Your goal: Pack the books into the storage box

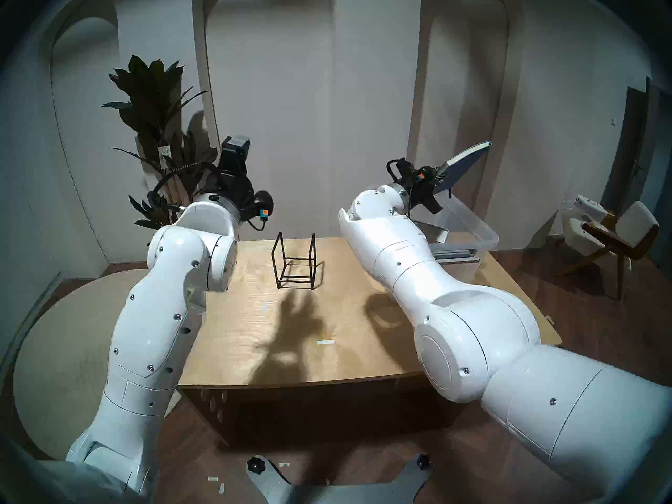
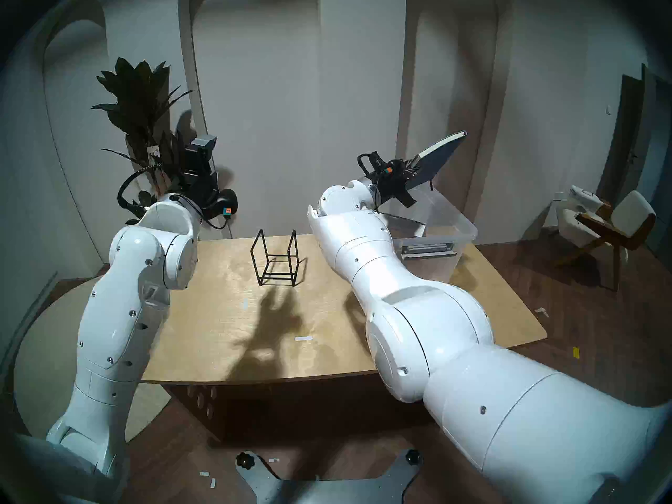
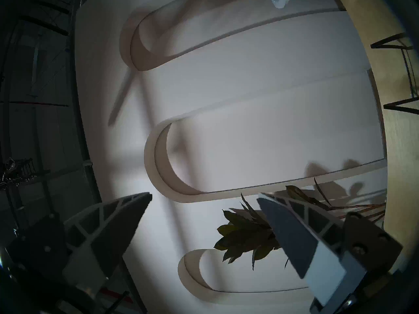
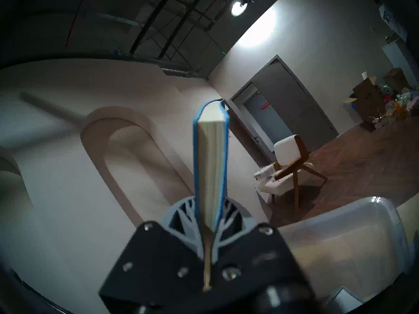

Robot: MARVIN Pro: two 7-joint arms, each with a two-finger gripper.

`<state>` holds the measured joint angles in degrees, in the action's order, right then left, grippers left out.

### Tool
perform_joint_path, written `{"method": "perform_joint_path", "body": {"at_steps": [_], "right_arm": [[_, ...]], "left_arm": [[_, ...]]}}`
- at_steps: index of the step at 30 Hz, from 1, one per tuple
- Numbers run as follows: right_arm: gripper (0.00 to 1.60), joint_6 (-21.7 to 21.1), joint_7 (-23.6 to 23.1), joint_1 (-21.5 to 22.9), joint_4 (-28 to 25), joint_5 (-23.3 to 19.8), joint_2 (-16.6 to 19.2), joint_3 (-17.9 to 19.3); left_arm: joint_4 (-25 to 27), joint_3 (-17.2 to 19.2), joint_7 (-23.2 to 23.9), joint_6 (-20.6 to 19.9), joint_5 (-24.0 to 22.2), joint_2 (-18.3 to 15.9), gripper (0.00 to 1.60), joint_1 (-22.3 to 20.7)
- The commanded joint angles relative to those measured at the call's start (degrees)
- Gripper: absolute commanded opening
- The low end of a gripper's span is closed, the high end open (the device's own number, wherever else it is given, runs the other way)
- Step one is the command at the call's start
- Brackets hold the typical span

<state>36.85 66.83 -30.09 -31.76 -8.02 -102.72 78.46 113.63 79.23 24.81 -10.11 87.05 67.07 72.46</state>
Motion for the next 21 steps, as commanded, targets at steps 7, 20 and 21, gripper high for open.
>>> {"method": "perform_joint_path", "body": {"at_steps": [7, 20, 21], "right_arm": [[1.60, 0.00, -1.57, 4.92, 2.12, -1.76, -0.77, 0.06], [1.60, 2.56, -0.36, 4.43, -1.46, 1.47, -1.51, -3.27], [1.60, 2.23, -0.47, 4.30, -1.88, 1.79, -1.50, -3.64]], "left_arm": [[1.06, 0.27, -0.32, 0.13, 0.07, -0.10, 1.60, -0.77], [1.05, 0.30, -0.33, 0.16, 0.13, -0.03, 1.60, -0.76], [1.05, 0.30, -0.33, 0.16, 0.14, -0.03, 1.60, -0.76]]}}
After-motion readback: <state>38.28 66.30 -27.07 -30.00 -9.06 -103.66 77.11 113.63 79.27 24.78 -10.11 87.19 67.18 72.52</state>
